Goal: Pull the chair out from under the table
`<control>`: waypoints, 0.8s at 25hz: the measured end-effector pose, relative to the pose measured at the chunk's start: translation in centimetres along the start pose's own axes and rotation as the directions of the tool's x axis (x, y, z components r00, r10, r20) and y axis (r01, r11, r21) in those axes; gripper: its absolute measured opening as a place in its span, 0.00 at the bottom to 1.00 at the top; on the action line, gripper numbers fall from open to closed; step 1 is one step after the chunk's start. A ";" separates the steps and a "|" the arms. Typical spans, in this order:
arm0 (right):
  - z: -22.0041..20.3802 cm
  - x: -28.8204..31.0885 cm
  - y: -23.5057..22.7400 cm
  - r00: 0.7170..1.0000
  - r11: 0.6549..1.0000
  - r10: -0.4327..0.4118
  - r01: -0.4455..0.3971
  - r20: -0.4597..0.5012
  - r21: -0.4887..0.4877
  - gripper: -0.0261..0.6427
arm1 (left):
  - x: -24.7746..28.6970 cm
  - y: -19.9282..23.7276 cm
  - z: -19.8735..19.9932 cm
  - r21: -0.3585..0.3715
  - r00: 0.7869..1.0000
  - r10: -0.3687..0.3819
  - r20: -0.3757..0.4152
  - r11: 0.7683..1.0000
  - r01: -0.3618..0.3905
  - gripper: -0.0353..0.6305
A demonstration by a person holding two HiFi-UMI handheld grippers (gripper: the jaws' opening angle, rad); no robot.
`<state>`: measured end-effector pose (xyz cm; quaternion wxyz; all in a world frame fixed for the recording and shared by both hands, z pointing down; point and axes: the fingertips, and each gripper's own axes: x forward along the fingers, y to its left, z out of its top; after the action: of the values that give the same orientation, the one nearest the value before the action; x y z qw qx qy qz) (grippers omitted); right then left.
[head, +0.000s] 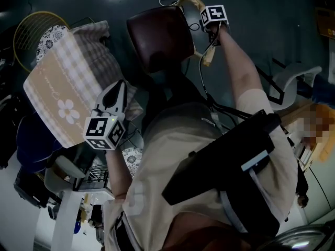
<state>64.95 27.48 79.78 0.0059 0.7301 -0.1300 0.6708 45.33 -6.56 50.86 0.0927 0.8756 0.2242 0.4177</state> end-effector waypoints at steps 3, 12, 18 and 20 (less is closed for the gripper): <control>0.1 -0.1 -0.2 1.000 1.000 0.001 -0.001 -0.002 -0.009 0.20 | 0.0 -0.2 -0.1 -0.002 1.000 0.006 -0.005 1.000 -0.006 0.06; 0.1 0.0 -0.9 1.000 1.000 0.005 -0.006 -0.008 -0.025 0.20 | 0.1 -1.1 -0.2 0.002 1.000 0.014 -0.006 1.000 -0.014 0.06; 0.0 -0.2 -1.6 1.000 1.000 0.001 -0.001 -0.015 -0.029 0.20 | -0.1 -1.2 -0.2 -0.005 1.000 0.026 -0.007 1.000 -0.026 0.06; 0.4 -0.3 -2.0 1.000 0.999 -0.004 0.003 -0.011 -0.034 0.20 | 0.1 -1.3 0.0 -0.004 1.000 0.024 -0.007 1.000 -0.024 0.06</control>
<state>65.68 29.36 79.78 0.0202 0.7266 -0.1399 0.6724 44.95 -5.32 50.47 0.0886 0.8766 0.2130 0.4223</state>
